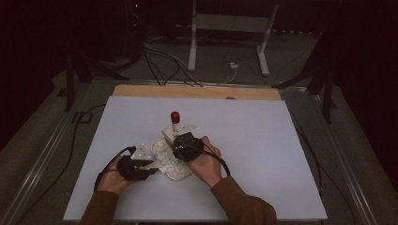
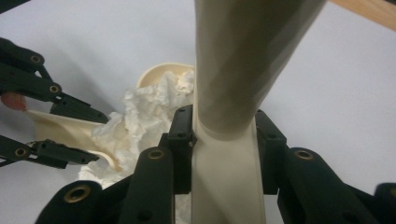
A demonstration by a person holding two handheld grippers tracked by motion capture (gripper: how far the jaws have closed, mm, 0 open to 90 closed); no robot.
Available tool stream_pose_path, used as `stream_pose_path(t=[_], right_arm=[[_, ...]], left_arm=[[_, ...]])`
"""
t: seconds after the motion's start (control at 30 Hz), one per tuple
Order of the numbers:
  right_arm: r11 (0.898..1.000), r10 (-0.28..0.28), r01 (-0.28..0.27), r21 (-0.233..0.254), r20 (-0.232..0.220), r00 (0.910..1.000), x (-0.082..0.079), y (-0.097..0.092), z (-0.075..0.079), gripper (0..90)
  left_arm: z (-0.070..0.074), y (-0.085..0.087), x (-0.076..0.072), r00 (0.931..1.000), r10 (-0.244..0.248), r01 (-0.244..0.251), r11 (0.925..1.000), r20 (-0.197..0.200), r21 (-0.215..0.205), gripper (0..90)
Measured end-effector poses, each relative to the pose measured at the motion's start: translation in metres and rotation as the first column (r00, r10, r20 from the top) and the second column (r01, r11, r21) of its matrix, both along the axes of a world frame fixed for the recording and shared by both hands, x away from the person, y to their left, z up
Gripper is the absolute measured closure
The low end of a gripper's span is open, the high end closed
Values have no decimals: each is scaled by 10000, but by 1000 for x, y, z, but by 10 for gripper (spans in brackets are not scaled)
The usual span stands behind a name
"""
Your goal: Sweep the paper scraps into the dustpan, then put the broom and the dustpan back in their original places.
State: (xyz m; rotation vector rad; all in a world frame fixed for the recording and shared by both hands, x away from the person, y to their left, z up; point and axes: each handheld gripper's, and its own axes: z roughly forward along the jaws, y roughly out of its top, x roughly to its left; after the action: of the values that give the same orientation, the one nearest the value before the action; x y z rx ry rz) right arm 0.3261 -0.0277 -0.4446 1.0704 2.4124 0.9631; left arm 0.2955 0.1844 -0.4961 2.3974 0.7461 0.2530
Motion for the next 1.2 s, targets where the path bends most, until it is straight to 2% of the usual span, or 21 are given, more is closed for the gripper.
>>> stream_pose_path(t=[0.4, 0.7, 1.03, 1.2], right_arm=[[9987, -347, 334, 373, 333, 9988, 6, -17, 11, 666], [9979, -550, 535, 361, 421, 9976, 12, -31, 15, 666], [9970, -747, 736, 251, 452, 9962, 16, -53, 15, 666], [9967, -802, 797, 127, 437, 9958, 16, -71, 13, 666]], left_arm=[[0, 3, -1, 9997, 202, -201, 9997, 145, -117, 668], [5, 7, -4, 9981, 528, -518, 9982, 326, -299, 668], [8, 17, -7, 9916, 1175, -1145, 9919, 546, -551, 668], [10, 23, -10, 9867, 1509, -1467, 9867, 599, -697, 668]])
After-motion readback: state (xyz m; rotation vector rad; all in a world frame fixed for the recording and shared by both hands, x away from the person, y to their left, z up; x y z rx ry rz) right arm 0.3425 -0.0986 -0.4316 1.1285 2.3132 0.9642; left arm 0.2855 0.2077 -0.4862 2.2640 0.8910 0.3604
